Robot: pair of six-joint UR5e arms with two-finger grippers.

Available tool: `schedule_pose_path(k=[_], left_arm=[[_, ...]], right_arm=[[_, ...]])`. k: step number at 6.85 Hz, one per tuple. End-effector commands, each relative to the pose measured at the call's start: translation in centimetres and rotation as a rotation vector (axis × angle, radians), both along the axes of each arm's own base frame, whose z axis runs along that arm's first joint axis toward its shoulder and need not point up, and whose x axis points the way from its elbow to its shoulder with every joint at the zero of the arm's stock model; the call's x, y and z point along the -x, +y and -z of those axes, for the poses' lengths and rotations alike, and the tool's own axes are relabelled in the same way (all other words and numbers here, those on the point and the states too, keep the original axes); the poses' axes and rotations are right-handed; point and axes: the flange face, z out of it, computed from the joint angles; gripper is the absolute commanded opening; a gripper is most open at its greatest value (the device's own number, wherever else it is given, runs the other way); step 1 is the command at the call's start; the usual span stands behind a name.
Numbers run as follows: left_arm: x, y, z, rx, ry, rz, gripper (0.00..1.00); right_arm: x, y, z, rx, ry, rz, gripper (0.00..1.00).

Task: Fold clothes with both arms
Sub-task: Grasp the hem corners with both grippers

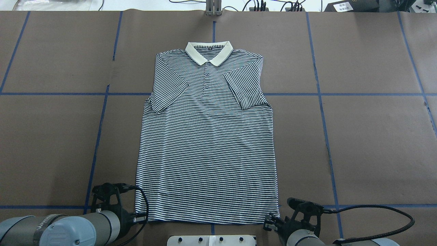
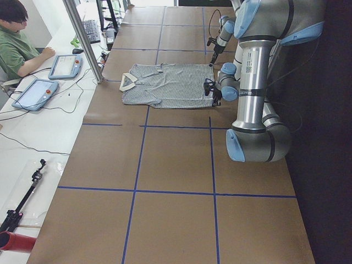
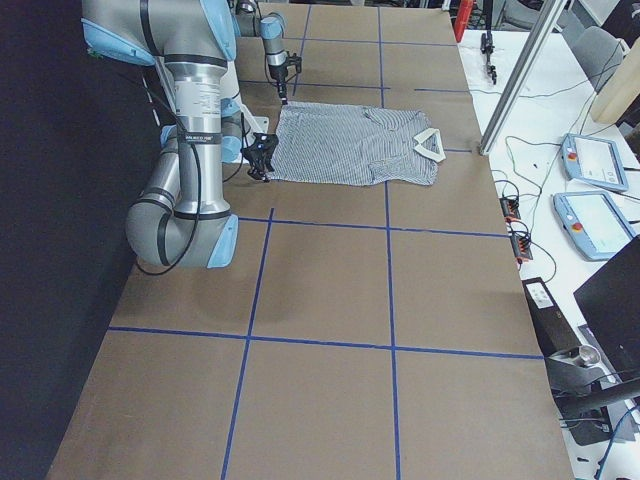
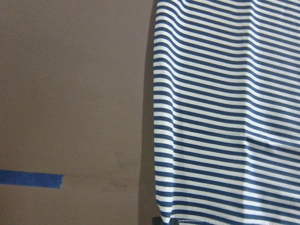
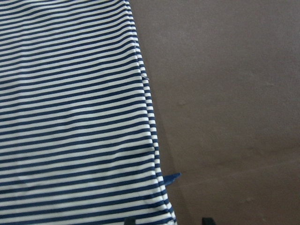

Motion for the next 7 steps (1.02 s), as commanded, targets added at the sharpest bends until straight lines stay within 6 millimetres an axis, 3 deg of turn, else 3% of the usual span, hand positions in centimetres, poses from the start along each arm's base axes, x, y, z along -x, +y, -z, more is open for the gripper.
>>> schedule_pose_path(k=[1, 2, 6, 7], left_arm=[[0.0, 0.0, 0.1, 0.001, 0.003, 0.001, 0.0], [0.0, 0.0, 0.1, 0.001, 0.003, 0.001, 0.0], [0.1, 0.1, 0.4, -0.001, 0.009, -0.001, 0.0], [1.9, -0.4, 3.5, -0.007, 0.043, -0.004, 0.0]], right_arm=[[0.3, 0.2, -0.1, 0.001, 0.003, 0.001, 0.36], [0.4, 0.2, 0.4, 0.012, -0.013, -0.01, 0.03], [0.1, -0.2, 1.3, 0.027, -0.038, -0.026, 0.0], [-2.2, -0.9, 3.2, 0.04, -0.078, -0.02, 0.0]])
